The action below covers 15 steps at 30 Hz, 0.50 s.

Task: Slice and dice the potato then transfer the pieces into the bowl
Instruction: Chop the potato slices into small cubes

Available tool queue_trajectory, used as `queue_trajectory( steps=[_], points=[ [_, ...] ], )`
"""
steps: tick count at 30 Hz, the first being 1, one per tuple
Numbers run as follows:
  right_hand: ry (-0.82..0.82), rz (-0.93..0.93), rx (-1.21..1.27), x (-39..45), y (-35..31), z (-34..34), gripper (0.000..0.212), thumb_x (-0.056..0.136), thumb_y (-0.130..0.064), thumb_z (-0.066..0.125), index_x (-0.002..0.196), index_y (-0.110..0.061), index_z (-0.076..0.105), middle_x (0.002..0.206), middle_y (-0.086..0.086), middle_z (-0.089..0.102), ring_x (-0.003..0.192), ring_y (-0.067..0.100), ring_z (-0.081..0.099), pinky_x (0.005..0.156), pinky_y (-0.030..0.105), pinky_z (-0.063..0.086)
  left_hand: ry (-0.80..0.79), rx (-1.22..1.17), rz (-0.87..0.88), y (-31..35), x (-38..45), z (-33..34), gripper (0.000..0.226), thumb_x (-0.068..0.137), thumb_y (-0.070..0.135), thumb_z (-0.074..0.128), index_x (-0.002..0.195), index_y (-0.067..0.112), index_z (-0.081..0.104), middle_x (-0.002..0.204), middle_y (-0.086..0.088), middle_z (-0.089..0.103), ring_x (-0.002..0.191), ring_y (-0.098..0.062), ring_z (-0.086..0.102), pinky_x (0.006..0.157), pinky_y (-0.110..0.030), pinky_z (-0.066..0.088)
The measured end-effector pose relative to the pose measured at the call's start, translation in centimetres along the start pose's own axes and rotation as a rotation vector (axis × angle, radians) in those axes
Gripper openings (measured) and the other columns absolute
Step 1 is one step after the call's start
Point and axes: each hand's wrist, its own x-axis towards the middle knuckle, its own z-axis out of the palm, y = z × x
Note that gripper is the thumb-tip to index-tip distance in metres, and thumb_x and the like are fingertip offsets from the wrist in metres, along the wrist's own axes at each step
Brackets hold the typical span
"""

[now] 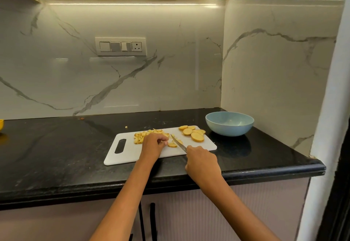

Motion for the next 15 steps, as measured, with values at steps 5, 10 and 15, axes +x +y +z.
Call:
queue_trajectory(
  steps=[5, 10, 15],
  points=[
    [-0.001, -0.018, 0.003, 0.1, 0.0, 0.0, 0.030, 0.096, -0.020, 0.050, 0.125, -0.012, 0.049, 0.110, 0.007, 0.060, 0.093, 0.018, 0.060, 0.077, 0.028, 0.048, -0.033, 0.002, -0.007, 0.0, 0.0, 0.0, 0.018, 0.080, 0.012, 0.071, 0.098, 0.007, 0.073, 0.099, -0.007, 0.070, 0.084, -0.008, 0.055, 0.075, -0.017, 0.039],
    [-0.015, -0.036, 0.000, -0.1, 0.0, -0.1, 0.030, 0.095, -0.019, 0.051, 0.124, -0.011, 0.050, 0.112, 0.008, 0.059, 0.095, 0.019, 0.060, 0.078, 0.027, 0.047, -0.045, 0.006, -0.001, 0.2, 0.0, 0.1, 0.014, 0.080, 0.011, 0.072, 0.093, 0.007, 0.074, 0.094, -0.007, 0.071, 0.083, -0.008, 0.055, 0.075, -0.019, 0.040],
    [-0.022, -0.062, -0.048, 0.3, -1.0, -0.4, 0.026, 0.096, -0.014, 0.048, 0.122, -0.009, 0.051, 0.115, 0.010, 0.057, 0.100, 0.022, 0.058, 0.082, 0.029, 0.046, -0.105, 0.044, 0.031, 0.3, 0.4, -0.2, 0.013, 0.079, 0.011, 0.072, 0.091, 0.007, 0.075, 0.093, -0.009, 0.072, 0.087, -0.016, 0.061, 0.082, -0.028, 0.050]
  ],
)
